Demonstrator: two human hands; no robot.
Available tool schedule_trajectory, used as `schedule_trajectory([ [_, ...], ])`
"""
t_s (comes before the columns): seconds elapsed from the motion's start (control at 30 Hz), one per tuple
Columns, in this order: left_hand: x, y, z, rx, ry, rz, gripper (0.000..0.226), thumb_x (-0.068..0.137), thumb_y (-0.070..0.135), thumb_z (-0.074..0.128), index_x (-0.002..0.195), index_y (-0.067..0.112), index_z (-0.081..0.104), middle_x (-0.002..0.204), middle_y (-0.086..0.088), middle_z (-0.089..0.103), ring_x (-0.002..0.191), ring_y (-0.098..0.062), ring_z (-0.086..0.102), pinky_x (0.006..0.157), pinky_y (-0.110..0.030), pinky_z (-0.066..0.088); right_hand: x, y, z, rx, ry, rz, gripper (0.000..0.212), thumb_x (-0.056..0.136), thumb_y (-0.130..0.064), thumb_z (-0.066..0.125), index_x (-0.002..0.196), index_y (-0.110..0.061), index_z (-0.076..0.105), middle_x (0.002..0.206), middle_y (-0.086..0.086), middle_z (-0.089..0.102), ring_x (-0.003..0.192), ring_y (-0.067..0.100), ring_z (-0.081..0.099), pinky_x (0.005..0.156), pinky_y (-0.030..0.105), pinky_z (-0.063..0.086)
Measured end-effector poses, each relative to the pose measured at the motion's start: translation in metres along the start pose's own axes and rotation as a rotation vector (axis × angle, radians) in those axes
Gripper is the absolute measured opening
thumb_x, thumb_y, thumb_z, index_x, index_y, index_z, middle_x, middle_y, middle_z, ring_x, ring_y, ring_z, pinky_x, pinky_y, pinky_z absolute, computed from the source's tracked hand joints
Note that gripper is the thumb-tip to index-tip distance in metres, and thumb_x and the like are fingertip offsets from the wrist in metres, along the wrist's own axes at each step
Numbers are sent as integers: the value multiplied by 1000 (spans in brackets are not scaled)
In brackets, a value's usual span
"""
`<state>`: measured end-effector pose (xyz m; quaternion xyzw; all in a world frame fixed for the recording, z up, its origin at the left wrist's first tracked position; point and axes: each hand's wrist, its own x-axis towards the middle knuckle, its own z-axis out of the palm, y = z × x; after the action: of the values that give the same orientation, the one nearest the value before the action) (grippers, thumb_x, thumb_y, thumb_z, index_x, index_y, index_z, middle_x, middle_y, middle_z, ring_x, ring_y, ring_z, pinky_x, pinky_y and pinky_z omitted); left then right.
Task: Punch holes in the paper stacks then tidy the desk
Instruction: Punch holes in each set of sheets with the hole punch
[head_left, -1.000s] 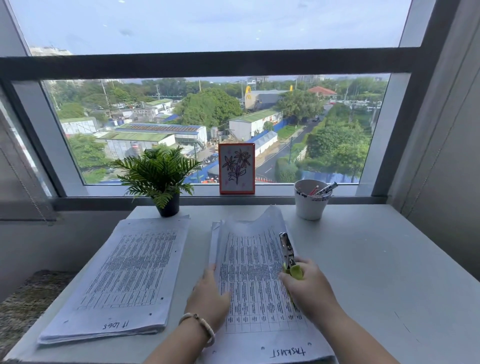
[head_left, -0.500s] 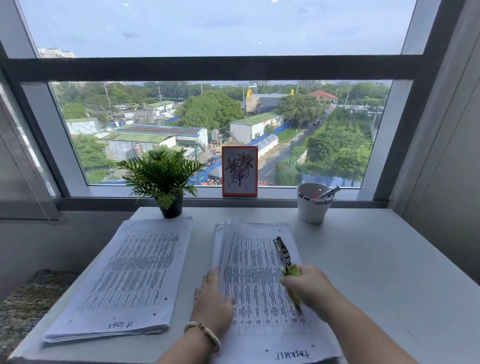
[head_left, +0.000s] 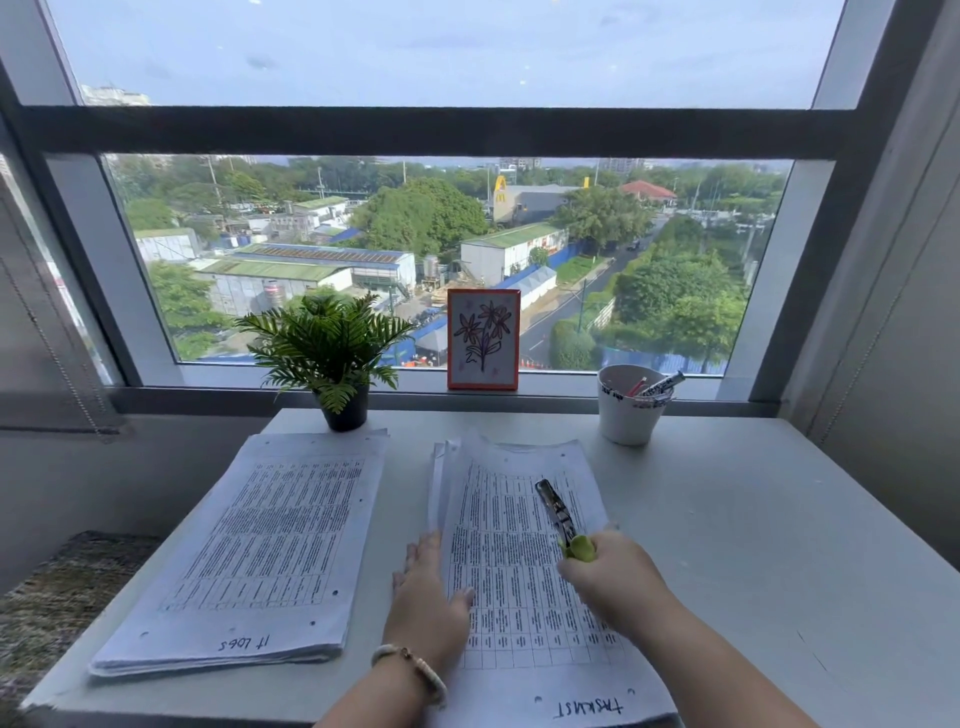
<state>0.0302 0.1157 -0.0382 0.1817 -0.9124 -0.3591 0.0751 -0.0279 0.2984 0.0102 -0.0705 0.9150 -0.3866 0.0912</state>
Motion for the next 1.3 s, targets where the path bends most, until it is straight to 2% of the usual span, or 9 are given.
schedule_trajectory([
  [0.13, -2, 2, -1, 6, -7, 3, 79, 94, 23, 55, 152, 16, 2, 160, -3, 8, 147, -17, 4, 118, -30, 2, 1, 0, -1, -34, 26, 37, 35, 83, -13, 54, 54, -15, 36, 96, 17, 45, 55, 18, 49, 45, 24, 28],
  [0.23, -4, 4, -2, 5, -17, -8, 78, 94, 23, 55, 152, 17, 3, 160, -2, 7, 147, -18, 4, 118, -30, 3, 3, 0, -5, -49, 67, 71, 30, 83, -15, 56, 56, -16, 44, 130, 25, 49, 114, 28, 54, 69, 25, 38],
  [0.43, -6, 7, -5, 22, -52, -52, 78, 95, 27, 53, 152, 19, 0, 160, -1, 2, 147, -21, 5, 117, -31, 4, 13, 3, -19, 224, 28, 140, 20, 79, -10, 70, 64, -10, 58, 64, 9, 54, 58, 20, 49, 54, 22, 36],
  [0.6, -3, 1, -4, -85, -39, -72, 81, 88, 29, 62, 151, 20, 12, 157, -3, 21, 144, -23, 21, 117, -31, 15, 10, 7, -34, 547, -164, 195, 3, 85, 0, 67, 84, 2, 64, 71, 12, 55, 52, 14, 54, 47, 20, 41],
  [0.83, 29, 7, -45, -651, -139, -114, 109, 64, 33, 85, 149, 13, 20, 135, -14, 53, 118, -25, 56, 97, -35, 47, 4, 34, -71, 1274, -329, 116, 39, 64, -4, 79, 100, 7, 72, 84, 13, 69, 63, 15, 68, 53, 23, 57],
  [0.93, 41, 24, -63, -1037, -440, -191, 63, 75, 21, 79, 129, 1, 53, 110, -20, 68, 92, -29, 69, 70, -35, 58, 7, 39, -78, 1356, -340, 119, 67, 38, -8, 96, 99, 7, 73, 89, 12, 70, 72, 14, 71, 65, 22, 59],
  [1.0, 40, 36, -63, -1031, -573, -261, 26, 86, 14, 63, 105, -2, 68, 98, -19, 71, 80, -29, 71, 63, -36, 59, 12, 39, -77, 1355, -326, 216, 40, 66, -4, 78, 101, 12, 69, 81, 17, 67, 61, 20, 70, 53, 27, 59],
  [1.1, 43, 38, -53, -892, -738, -382, 15, 89, 5, 54, 91, -5, 65, 83, -19, 67, 67, -29, 69, 62, -39, 59, 16, 42, -69, 1185, -302, 369, 27, 92, -2, 52, 110, 13, 64, 73, 15, 67, 48, 19, 65, 41, 24, 53],
  [1.3, 54, 26, -40, -703, -785, -505, 17, 85, 11, 64, 93, -3, 64, 79, -18, 68, 65, -30, 69, 75, -45, 55, 7, 42, -61, 1178, -338, 358, 22, 85, -1, 55, 98, 10, 69, 76, 17, 66, 50, 21, 66, 44, 24, 54],
])
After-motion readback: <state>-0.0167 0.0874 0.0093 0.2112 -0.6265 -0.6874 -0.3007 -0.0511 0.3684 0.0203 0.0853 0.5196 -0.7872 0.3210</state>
